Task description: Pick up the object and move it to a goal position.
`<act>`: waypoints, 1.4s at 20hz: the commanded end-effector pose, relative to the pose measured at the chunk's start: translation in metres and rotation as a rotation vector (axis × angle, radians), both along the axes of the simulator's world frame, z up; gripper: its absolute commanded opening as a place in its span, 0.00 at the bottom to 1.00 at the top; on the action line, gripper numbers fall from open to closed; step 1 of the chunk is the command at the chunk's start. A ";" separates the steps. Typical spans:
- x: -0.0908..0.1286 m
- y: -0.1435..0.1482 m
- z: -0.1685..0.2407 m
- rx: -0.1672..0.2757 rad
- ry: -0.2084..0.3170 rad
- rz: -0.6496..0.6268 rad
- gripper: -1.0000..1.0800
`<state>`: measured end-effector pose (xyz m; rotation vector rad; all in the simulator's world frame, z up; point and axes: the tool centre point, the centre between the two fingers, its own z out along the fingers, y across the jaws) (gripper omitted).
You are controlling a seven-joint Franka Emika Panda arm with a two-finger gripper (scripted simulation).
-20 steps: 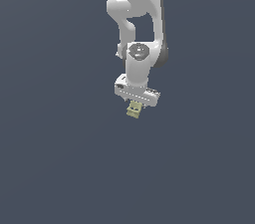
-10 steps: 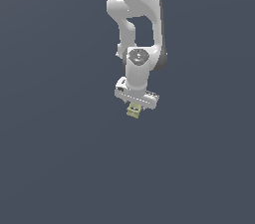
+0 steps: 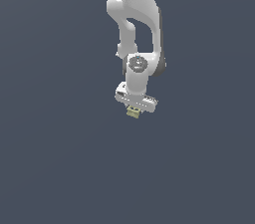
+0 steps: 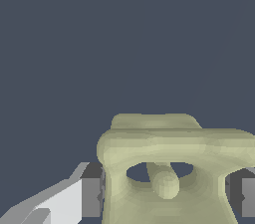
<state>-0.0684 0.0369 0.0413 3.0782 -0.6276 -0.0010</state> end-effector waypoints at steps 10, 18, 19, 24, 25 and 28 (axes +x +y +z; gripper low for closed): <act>0.000 0.001 0.000 0.000 -0.001 0.001 0.00; 0.010 -0.005 0.006 0.012 -0.038 0.017 0.00; 0.013 -0.007 0.007 0.015 -0.048 0.021 0.00; 0.028 -0.017 0.018 0.034 -0.109 0.048 0.00; 0.032 -0.019 0.021 0.039 -0.124 0.054 0.00; 0.044 -0.027 0.030 0.054 -0.172 0.075 0.00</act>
